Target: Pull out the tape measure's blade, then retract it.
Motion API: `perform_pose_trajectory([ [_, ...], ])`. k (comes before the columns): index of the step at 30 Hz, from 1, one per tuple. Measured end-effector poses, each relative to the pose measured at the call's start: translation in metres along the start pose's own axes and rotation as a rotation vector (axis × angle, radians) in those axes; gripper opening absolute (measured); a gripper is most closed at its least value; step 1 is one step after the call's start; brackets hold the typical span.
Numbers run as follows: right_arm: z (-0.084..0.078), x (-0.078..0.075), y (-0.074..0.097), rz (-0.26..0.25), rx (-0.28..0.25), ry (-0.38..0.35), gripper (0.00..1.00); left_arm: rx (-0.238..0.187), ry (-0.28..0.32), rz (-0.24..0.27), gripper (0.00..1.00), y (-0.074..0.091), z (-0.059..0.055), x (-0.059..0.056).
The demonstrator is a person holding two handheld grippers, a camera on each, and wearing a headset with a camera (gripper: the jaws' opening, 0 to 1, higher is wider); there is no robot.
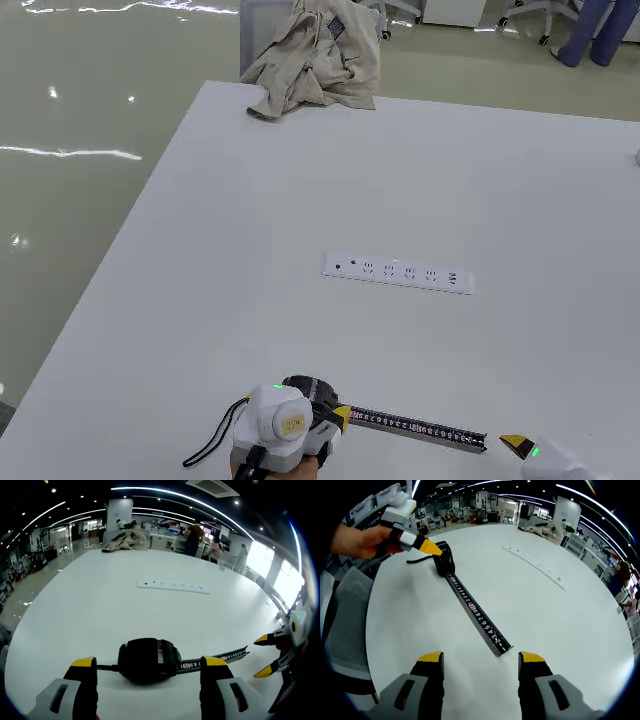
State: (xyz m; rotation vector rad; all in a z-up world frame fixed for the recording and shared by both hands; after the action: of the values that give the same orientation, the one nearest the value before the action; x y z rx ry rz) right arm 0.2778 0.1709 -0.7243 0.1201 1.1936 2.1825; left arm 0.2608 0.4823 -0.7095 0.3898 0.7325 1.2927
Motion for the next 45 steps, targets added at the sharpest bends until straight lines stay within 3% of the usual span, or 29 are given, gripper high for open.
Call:
perform_pose_trajectory([
  [14, -0.005, -0.006, -0.013, 0.042, 0.021, 0.047, 0.57, 0.032, 0.012, 0.009, 0.79, -0.016, -0.01, 0.007],
  [32, 0.004, -0.018, -0.024, 0.1, 0.021, 0.141, 0.47, 0.031, 0.022, 0.008, 0.75, -0.021, -0.007, 0.013],
  [45, 0.004, -0.027, -0.038, 0.167, 0.058, 0.224, 0.42, 0.031, 0.025, 0.005, 0.73, -0.026, -0.005, 0.014],
])
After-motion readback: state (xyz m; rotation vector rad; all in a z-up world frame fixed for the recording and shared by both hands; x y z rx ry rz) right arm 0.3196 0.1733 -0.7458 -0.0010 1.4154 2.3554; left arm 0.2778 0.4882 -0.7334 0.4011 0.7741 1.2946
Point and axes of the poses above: the centre of the closed fingertips' face, and the gripper's own axes: y roughly backward along the fingers, x roughly to its left, z roughly out of its top, the point moved 8 cm from there along y, roughly backward along the fingers, and after that the axes turned 13 degrees about -z, right-handed, at the moved point
